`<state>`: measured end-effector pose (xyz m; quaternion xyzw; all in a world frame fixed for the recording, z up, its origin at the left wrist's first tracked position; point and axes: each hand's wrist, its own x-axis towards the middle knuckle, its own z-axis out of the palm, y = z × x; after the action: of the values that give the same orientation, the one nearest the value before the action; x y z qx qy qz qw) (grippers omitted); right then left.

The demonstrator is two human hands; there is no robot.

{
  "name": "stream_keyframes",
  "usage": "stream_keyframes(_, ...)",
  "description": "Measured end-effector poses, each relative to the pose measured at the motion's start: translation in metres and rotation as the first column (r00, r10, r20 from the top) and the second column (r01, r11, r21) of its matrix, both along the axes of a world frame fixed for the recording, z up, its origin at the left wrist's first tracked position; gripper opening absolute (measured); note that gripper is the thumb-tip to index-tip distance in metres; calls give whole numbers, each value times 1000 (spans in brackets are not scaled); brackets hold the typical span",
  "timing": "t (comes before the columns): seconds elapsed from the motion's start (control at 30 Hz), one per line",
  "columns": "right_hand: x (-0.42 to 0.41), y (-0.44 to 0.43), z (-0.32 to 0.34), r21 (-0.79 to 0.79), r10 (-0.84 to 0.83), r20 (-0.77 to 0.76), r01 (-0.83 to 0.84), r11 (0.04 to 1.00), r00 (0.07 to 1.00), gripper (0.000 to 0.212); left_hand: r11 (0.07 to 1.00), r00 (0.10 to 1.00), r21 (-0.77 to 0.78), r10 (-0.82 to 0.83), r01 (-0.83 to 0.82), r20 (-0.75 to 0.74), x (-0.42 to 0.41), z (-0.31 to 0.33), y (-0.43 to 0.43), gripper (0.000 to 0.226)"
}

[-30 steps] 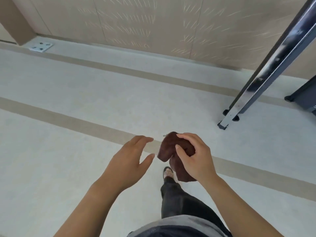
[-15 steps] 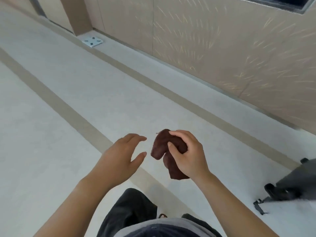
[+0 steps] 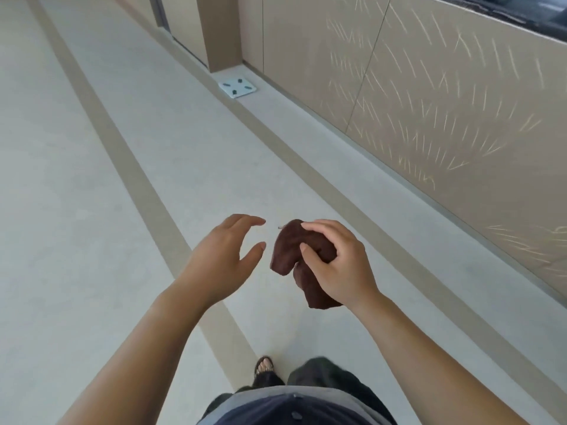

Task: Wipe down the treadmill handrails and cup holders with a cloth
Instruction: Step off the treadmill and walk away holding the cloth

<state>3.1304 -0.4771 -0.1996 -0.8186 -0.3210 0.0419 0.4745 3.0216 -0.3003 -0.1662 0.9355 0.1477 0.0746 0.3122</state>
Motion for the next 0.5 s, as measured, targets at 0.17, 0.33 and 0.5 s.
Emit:
stream_keyframes(0.17,112,54,-5,1,-55,6,55,999,998,28,994,993,2,-105,106,-49,118,-8,64,35)
stream_keyframes(0.33,253,112,-25,-20,-119,-8,119,993,993,27,987,984,-2,-163,163,-74,259,-33,131,35)
stream_keyframes(0.5,393,202,-21,-50,-67,-29,66,997,997,27,992,983,3,-123,125,-139,391,-28,217,36)
